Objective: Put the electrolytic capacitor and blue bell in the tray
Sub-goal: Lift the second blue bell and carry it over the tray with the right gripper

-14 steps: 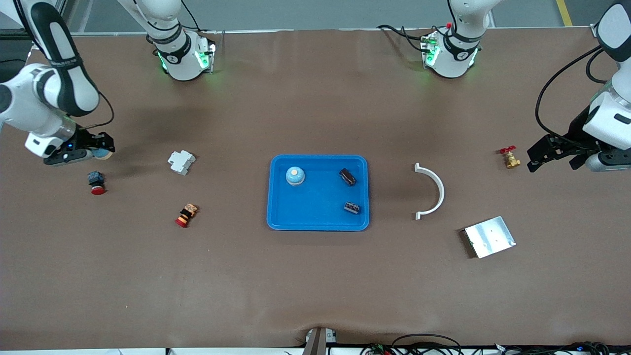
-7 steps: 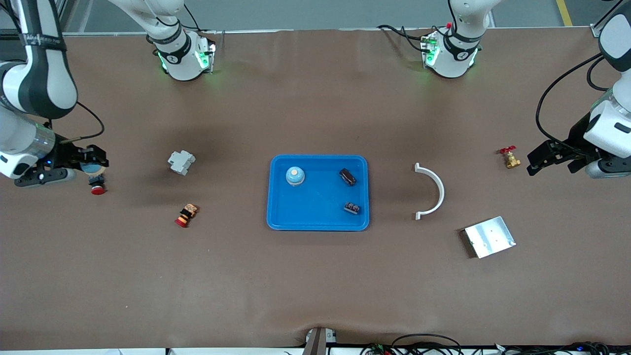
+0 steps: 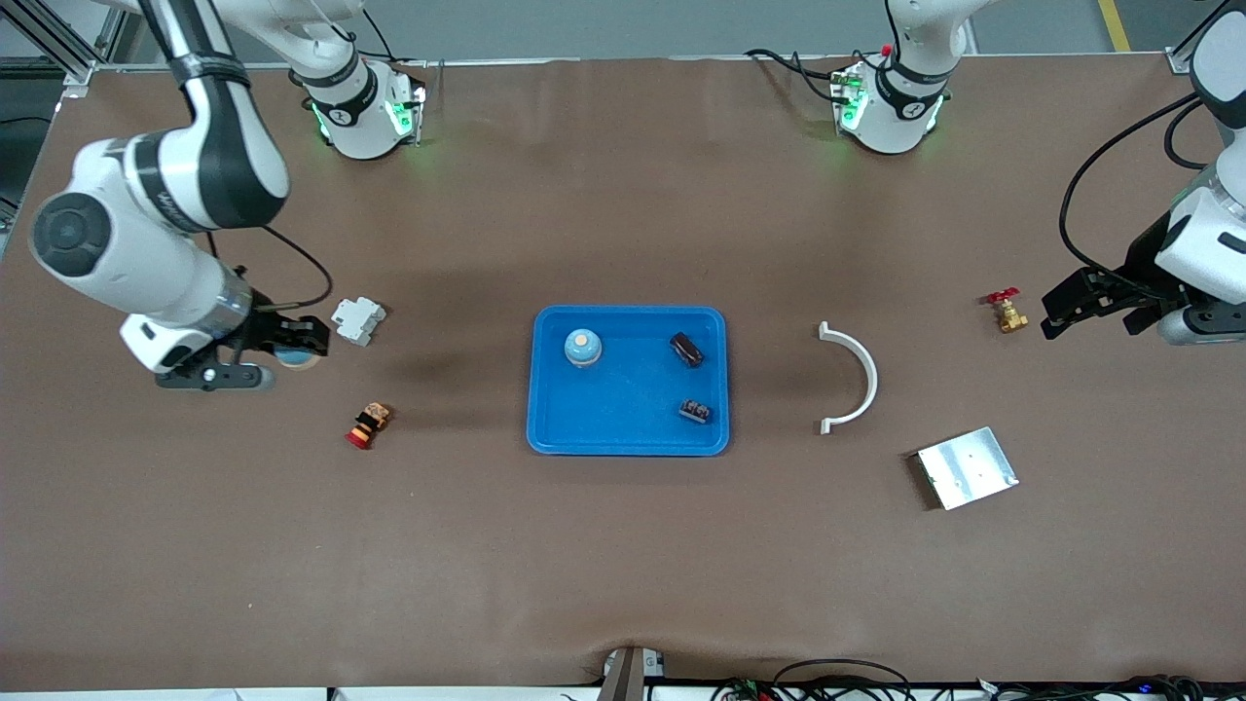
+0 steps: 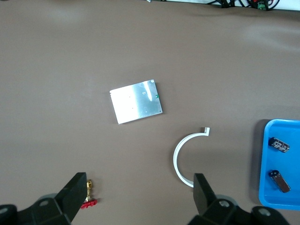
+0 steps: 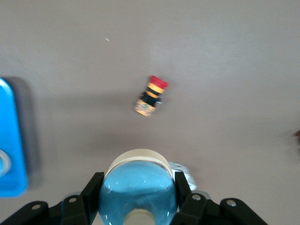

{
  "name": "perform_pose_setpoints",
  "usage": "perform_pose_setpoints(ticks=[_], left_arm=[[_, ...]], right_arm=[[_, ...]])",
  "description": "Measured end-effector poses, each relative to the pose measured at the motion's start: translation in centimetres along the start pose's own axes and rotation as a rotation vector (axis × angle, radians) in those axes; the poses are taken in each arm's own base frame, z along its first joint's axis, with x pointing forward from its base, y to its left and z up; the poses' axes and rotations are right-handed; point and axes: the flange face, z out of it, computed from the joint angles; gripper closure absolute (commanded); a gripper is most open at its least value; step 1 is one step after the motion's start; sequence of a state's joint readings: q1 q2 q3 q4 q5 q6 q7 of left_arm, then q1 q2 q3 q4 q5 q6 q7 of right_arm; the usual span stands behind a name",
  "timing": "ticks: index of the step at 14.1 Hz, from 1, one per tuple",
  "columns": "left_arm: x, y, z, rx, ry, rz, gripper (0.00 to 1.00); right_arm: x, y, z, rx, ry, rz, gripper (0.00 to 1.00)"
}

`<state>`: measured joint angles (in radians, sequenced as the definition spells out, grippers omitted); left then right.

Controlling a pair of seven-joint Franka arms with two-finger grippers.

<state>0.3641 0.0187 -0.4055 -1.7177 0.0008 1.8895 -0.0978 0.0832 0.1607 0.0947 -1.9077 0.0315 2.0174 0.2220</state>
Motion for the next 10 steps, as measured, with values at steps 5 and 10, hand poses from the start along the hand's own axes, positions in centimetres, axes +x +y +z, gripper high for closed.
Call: perform_pose_setpoints(ticks=[5, 10], left_arm=[[0.0, -0.1, 0.1, 0.003, -0.002, -0.002, 0.0], [0.0, 0.0, 0.1, 0.003, -0.006, 0.0, 0.0]], right_arm=[[1.8, -9.5, 2.7, 0.015, -0.005, 0.121, 1.0], [4.0, -17.5, 8.5, 0.048, -0.013, 0.232, 1.0]])
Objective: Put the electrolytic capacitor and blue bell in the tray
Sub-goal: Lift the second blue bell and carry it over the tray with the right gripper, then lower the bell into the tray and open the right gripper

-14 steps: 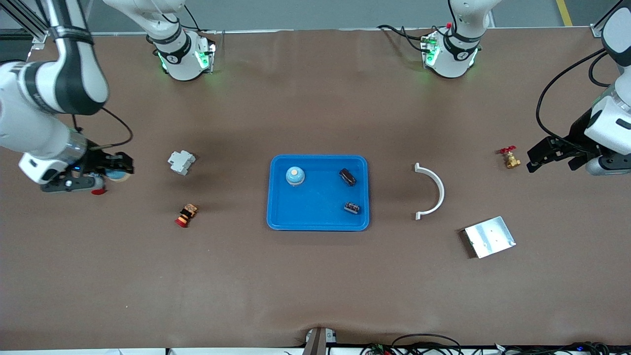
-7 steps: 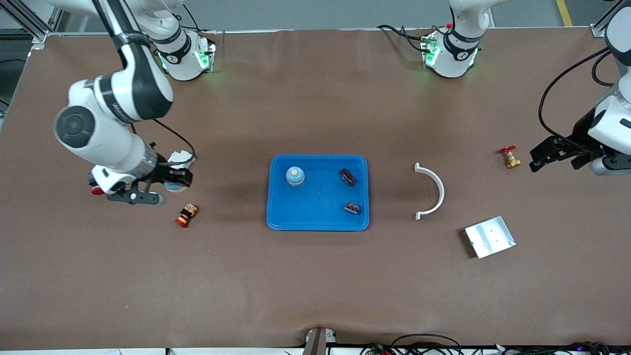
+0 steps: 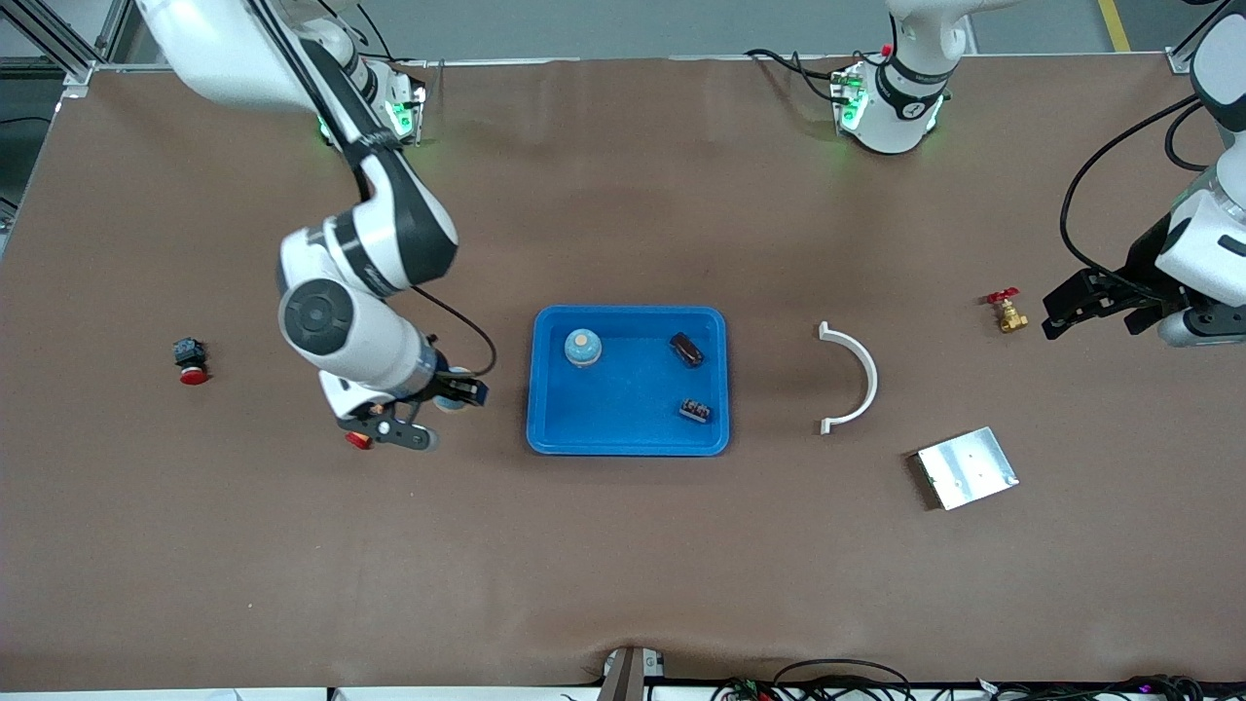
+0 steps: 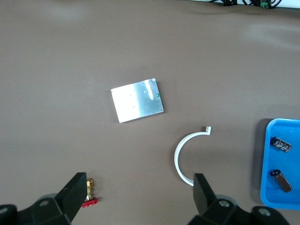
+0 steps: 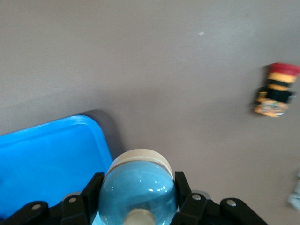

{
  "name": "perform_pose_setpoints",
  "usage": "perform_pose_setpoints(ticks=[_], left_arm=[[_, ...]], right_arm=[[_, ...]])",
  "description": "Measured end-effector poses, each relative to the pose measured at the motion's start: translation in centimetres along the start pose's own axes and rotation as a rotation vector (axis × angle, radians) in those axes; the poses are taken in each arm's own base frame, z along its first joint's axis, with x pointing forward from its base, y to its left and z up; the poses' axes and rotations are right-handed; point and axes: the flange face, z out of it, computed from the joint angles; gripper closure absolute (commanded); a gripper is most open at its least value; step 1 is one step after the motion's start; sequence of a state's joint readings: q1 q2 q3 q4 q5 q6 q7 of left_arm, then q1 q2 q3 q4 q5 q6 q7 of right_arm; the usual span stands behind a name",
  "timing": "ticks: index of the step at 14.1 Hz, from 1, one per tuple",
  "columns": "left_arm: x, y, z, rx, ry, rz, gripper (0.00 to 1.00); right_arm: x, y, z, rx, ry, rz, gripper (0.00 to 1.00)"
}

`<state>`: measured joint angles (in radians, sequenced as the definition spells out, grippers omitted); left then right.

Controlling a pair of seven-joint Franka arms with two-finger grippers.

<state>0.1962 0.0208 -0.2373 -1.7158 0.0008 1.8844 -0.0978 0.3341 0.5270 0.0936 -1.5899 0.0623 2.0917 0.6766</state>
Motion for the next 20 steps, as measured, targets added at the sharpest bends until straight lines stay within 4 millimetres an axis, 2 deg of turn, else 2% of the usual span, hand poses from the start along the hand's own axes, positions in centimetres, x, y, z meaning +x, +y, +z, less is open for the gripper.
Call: perform_pose_setpoints(ticks=[6, 11, 14, 20], left_arm=[[-0.1, 0.4, 0.0, 0.0, -0.005, 0.006, 0.0], [-0.1, 0.2, 0.1, 0.003, -0.011, 0.003, 0.0], [-0.1, 0.3, 0.1, 0.004, -0.012, 0.004, 0.0], [-0.1, -0.1, 0.2, 0.007, -0.016, -0.003, 0.0]], right_arm=[[-2.5, -6.2, 7.3, 0.026, 0.016, 0.074, 1.0], [-5.1, -9.8, 11.5, 0.026, 0.012, 0.151, 1.0], [-6.1, -11.0, 13.2, 0.025, 0.015, 0.168, 1.0], [-6.6, -11.6, 15.6, 0.04, 0.026, 0.174, 1.0]])
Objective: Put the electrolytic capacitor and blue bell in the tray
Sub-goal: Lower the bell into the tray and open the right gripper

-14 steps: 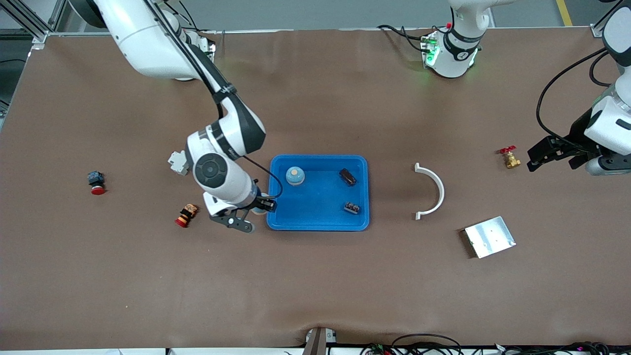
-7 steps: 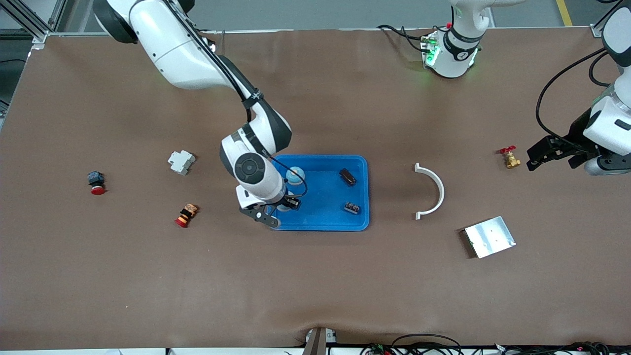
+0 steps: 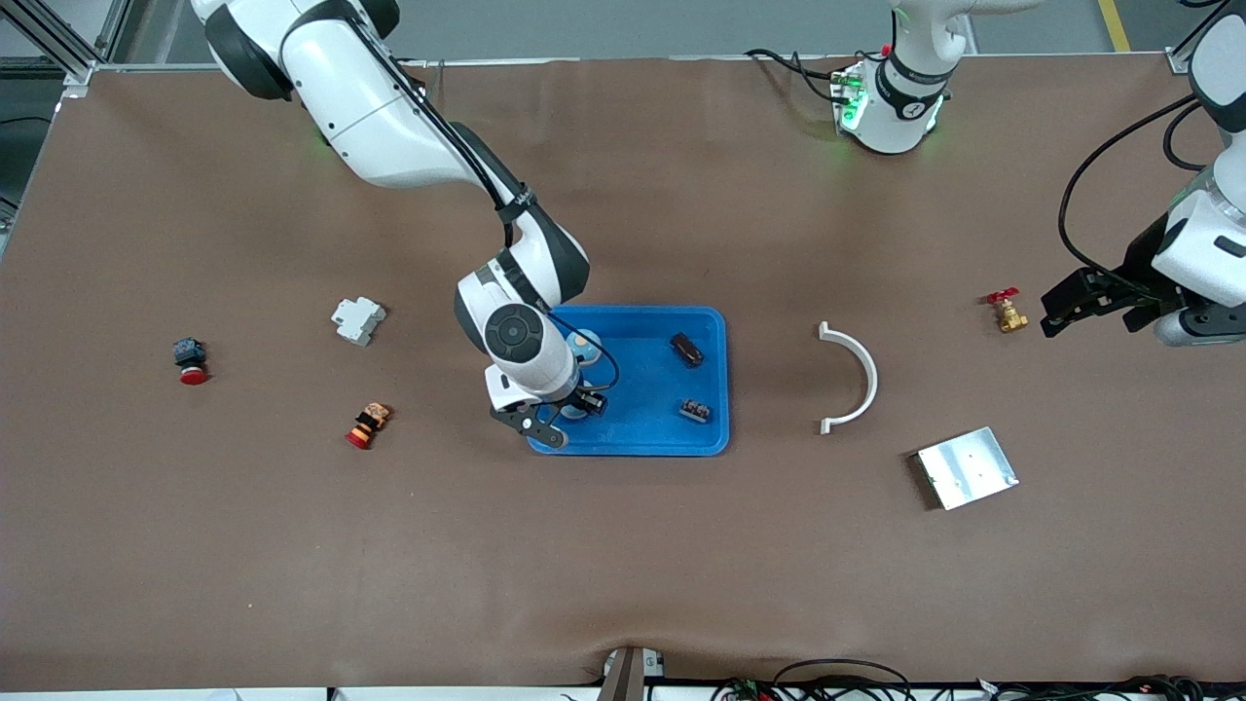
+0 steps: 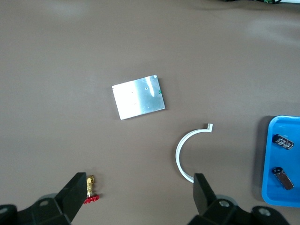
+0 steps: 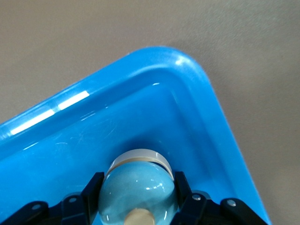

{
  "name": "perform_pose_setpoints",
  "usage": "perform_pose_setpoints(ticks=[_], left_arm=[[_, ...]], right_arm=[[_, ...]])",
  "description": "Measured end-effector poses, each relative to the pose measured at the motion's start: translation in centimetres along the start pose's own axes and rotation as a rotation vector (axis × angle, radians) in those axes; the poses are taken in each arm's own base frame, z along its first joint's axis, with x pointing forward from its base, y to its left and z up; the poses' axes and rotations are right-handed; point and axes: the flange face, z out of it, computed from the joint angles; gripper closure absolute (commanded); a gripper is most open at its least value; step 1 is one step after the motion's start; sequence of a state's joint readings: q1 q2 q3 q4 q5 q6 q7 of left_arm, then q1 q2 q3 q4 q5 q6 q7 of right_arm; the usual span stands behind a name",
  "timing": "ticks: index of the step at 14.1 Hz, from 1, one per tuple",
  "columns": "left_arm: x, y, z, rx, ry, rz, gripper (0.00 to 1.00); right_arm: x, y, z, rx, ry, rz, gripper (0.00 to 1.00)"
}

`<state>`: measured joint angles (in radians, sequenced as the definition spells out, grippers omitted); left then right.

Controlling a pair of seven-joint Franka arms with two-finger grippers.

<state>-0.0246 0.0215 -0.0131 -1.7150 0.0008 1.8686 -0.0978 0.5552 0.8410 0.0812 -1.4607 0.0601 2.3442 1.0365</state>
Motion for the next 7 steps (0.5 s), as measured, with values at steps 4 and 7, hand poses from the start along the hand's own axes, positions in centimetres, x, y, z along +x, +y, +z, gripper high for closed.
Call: perform_pose_setpoints(ticks=[4, 7], left_arm=[[0.2, -0.7, 0.9, 0.003, -0.018, -0.011, 0.0], [0.3, -0.7, 1.2, 0.004, -0.022, -0.011, 0.0]], right_arm=[[-0.2, -0.1, 0.5, 0.004, 0.005, -0.002, 1.0], [-0.1, -0.1, 0.5, -0.014, 0.037, -0.037, 1.0]])
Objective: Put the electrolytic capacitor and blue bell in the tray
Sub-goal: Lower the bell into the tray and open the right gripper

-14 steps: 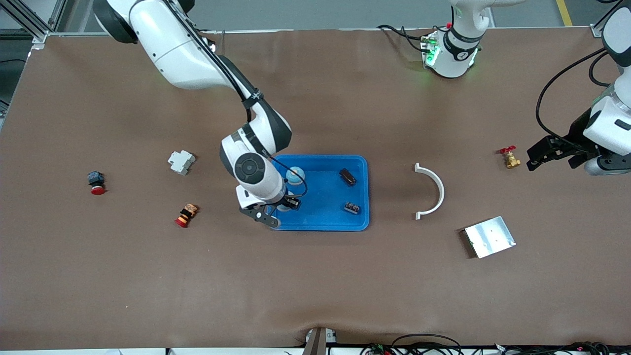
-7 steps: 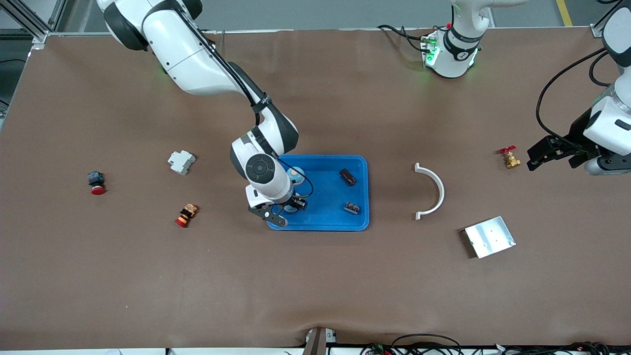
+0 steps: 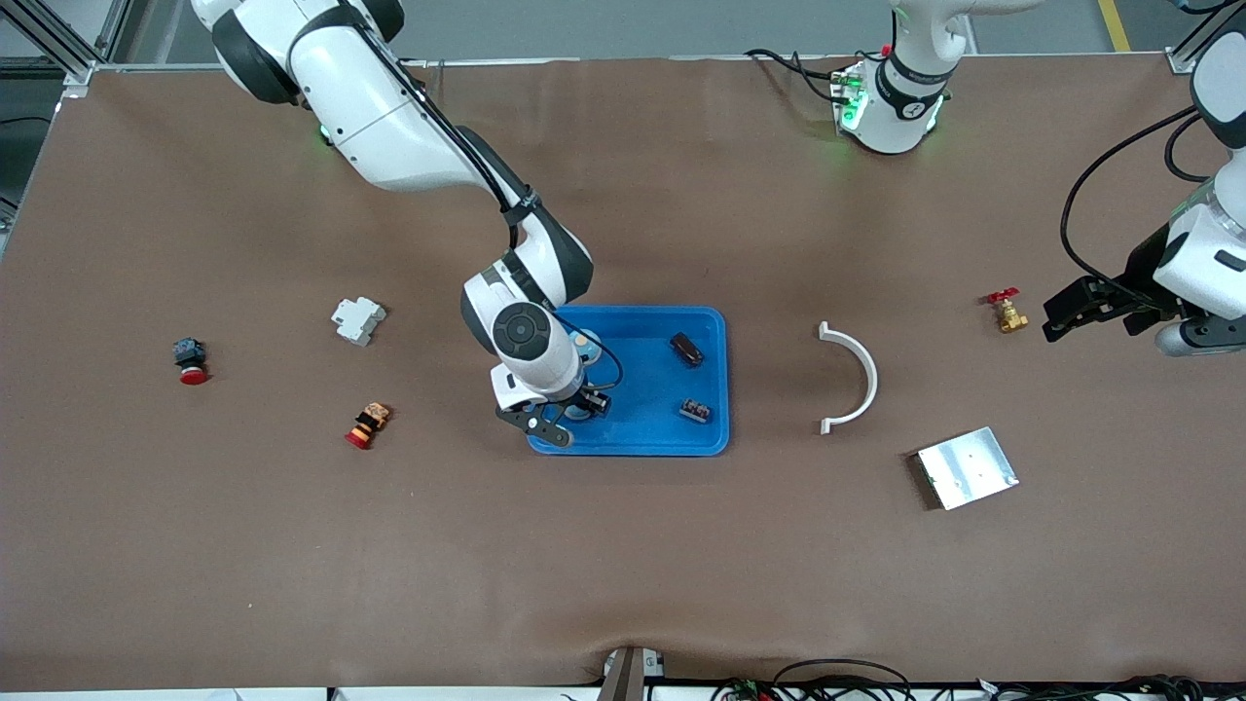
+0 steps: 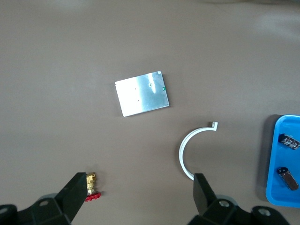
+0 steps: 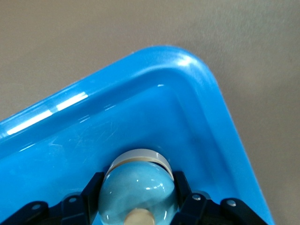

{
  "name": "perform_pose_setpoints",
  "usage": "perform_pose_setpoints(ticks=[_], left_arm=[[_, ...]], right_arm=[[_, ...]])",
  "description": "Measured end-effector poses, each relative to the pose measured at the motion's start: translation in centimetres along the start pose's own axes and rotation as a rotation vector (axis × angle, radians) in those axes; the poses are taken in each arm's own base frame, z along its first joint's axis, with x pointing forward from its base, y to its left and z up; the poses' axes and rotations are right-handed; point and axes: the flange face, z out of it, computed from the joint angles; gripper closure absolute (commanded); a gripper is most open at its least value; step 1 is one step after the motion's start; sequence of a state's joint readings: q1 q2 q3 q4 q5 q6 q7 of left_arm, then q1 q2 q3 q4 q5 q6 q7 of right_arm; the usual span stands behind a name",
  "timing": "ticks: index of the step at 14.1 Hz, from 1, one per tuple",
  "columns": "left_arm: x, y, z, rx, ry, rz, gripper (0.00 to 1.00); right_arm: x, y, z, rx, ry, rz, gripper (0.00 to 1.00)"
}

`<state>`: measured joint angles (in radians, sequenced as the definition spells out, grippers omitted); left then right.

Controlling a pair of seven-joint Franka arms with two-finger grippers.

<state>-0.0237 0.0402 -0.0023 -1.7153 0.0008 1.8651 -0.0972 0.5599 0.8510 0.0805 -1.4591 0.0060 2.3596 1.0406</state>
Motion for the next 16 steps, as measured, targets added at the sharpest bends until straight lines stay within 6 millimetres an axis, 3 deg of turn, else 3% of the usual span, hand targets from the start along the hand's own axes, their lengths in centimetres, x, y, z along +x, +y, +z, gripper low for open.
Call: perform_pose_setpoints(ticks=[5, 6, 8, 9, 10, 13, 16], left_arm=[[0.1, 0.0, -0.2, 0.0, 0.004, 0.001, 0.0], [0.2, 0.1, -0.6, -0.001, 0.012, 0.002, 0.0], [0.2, 0.4, -1.4, -0.002, 0.012, 0.007, 0.0], [0.0, 0.6, -2.0, -0.001, 0.001, 0.011, 0.0], [-0.2, 0.9, -2.7, 0.0, -0.018, 0.016, 0.0], [-1.1, 1.1, -5.2, 0.003, -0.055, 0.021, 0.0], [-1.5, 0.8, -6.2, 0.004, -0.059, 0.019, 0.0]], right_arm=[[0.1, 0.0, 0.0, -0.012, 0.019, -0.022, 0.98], [0.1, 0.0, 0.0, -0.012, 0.019, -0.022, 0.72], [0.1, 0.0, 0.0, -0.012, 0.019, -0.022, 0.59], [0.1, 0.0, 0.0, -0.012, 0.019, -0.022, 0.21], [0.1, 0.0, 0.1, -0.012, 0.019, -0.021, 0.0], [0.0, 0.2, 0.6, -0.017, 0.017, -0.012, 0.0], [0.0, -0.3, 0.1, -0.006, 0.023, -0.014, 0.0]])
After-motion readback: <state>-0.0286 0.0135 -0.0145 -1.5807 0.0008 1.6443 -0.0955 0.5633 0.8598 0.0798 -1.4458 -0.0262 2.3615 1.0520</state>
